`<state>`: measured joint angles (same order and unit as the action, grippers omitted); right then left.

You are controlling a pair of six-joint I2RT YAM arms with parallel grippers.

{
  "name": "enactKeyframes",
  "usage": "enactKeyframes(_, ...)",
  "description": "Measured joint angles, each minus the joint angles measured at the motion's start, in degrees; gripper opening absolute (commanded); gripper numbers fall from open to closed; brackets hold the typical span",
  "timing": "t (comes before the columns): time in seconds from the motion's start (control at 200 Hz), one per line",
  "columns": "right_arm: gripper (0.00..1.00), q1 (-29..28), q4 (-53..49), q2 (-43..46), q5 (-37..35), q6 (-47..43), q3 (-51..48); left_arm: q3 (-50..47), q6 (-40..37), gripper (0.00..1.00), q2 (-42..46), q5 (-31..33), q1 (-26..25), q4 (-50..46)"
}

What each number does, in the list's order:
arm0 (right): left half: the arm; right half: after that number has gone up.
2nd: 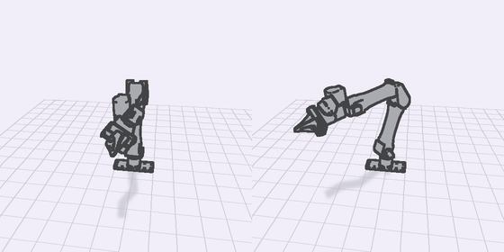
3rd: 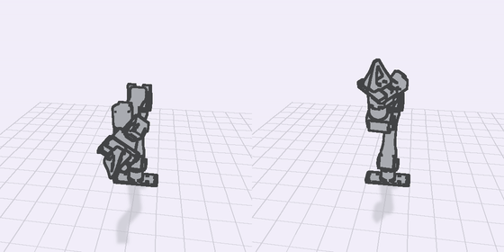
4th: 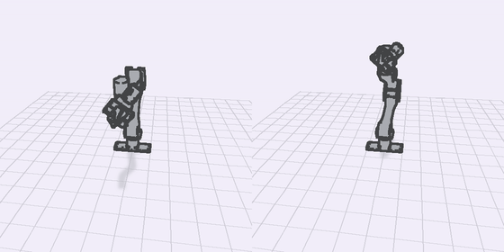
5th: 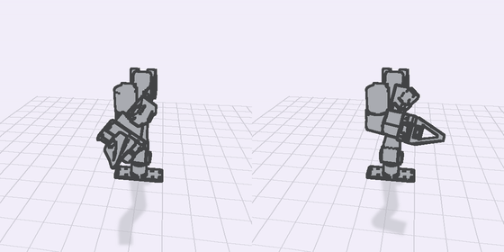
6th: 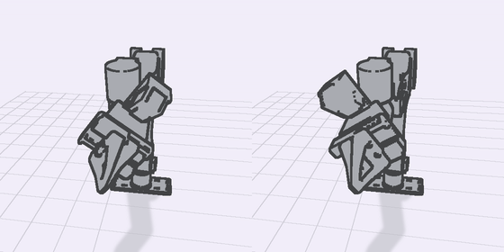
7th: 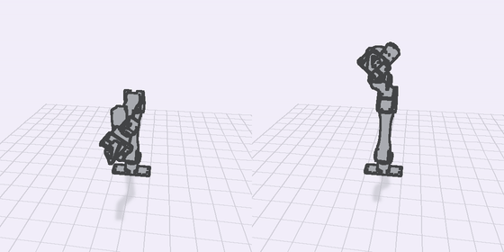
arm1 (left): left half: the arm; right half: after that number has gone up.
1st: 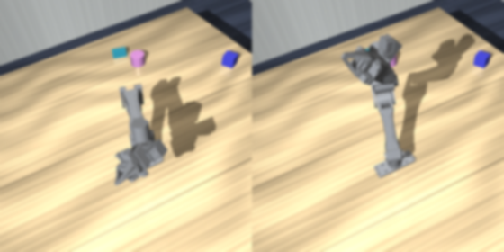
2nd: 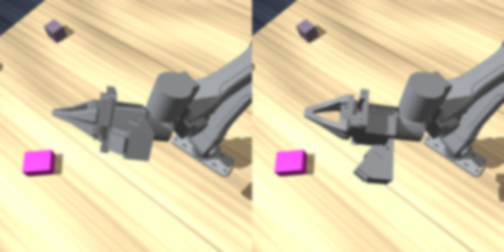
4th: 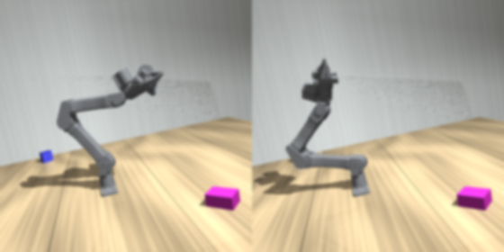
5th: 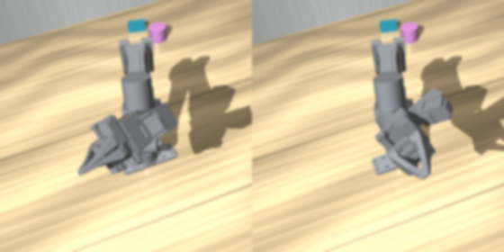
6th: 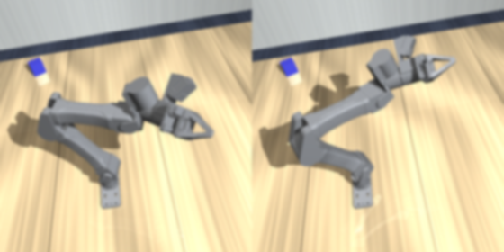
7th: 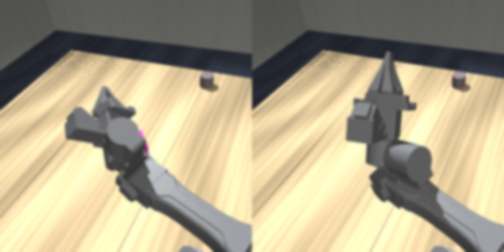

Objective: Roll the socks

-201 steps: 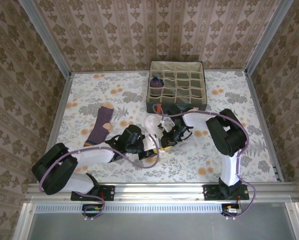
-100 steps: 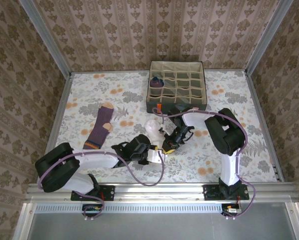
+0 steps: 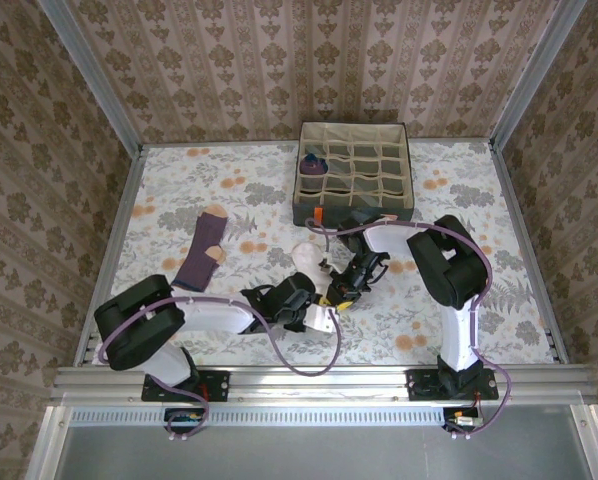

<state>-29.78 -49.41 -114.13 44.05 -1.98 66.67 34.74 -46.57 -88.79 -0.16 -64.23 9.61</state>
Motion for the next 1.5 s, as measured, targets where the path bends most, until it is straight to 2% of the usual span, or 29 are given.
enactKeyframes(0.085,0.20,0.17,-0.35,0.00,-0.11,-0.15,-0.02,1.03,0.50,0.06,-0.61,-0.04,-0.20,-0.98)
enactKeyframes(0.15,0.26,0.42,-0.55,0.02,-0.15,-0.26,-0.11,2.73,2.03,0.00,-1.16,-0.35,-0.17,-2.89)
enactKeyframes(0.23,0.37,1.09,-0.50,0.87,-0.07,0.55,-0.90,5.90,5.14,0.00,-2.49,-2.45,0.81,-6.91)
enactKeyframes(0.53,0.42,5.86,8.37,9.99,-1.20,5.75,-9.75,14.60,16.81,0.00,-8.11,-16.35,6.49,-15.23)
enactKeyframes(0.86,0.43,7.02,22.97,22.10,-5.77,13.05,-20.44,18.36,25.97,0.00,-13.29,-34.34,14.80,-18.62)
enactKeyframes(1.06,0.42,6.69,29.05,23.78,-6.27,16.20,-23.15,21.09,29.46,0.00,-17.64,-44.30,19.02,-21.00)
enactKeyframes(1.29,0.40,4.72,32.22,23.32,-6.25,17.68,-23.19,23.52,31.15,0.00,-20.44,-49.03,20.48,-24.44)
enactKeyframes(1.5,0.27,3.63,32.46,19.45,-6.27,18.88,-22.21,23.45,32.39,0.00,-20.63,-49.72,20.50,-24.76)
